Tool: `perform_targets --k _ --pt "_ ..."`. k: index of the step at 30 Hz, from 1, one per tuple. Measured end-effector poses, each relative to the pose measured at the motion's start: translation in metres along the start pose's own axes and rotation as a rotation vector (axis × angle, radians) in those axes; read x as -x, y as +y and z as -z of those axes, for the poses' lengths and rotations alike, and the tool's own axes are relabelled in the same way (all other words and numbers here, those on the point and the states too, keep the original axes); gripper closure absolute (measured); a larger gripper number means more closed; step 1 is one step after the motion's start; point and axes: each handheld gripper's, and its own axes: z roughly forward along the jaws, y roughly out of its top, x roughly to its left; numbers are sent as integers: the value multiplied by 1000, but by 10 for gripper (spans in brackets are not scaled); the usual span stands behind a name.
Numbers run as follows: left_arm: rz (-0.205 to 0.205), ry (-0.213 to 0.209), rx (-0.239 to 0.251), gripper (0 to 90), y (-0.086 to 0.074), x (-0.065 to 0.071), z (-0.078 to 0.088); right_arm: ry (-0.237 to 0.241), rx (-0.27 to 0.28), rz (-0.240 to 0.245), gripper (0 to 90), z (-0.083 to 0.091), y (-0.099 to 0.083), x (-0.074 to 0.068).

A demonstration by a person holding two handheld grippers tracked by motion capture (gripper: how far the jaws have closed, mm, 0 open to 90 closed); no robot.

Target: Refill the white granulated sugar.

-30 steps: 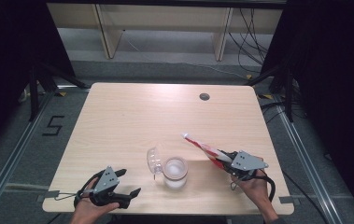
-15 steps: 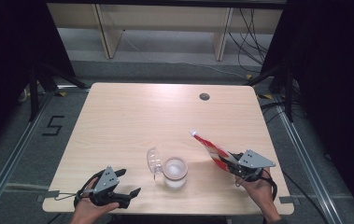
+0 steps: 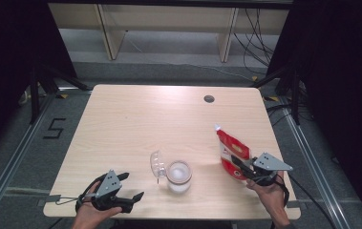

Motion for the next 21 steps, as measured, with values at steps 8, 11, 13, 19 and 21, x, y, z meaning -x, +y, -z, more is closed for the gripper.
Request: perform_targets --k 8,11,13,19,21 --pt "31 -1 3 159 0 1 0 -20 0 -10 788 2 -3 1" --pt "-2 -1 3 159 0 0 0 -17 7 -14 783 2 -4 2" --pt "4 -3 3 159 0 0 -1 -27 19 14 781 2 -4 3" --pt "3 1 0 159 0 0 0 -37 18 -16 759 4 -5 1" --pt "3 1 1 159 0 0 0 -35 8 -18 744 6 -5 2"
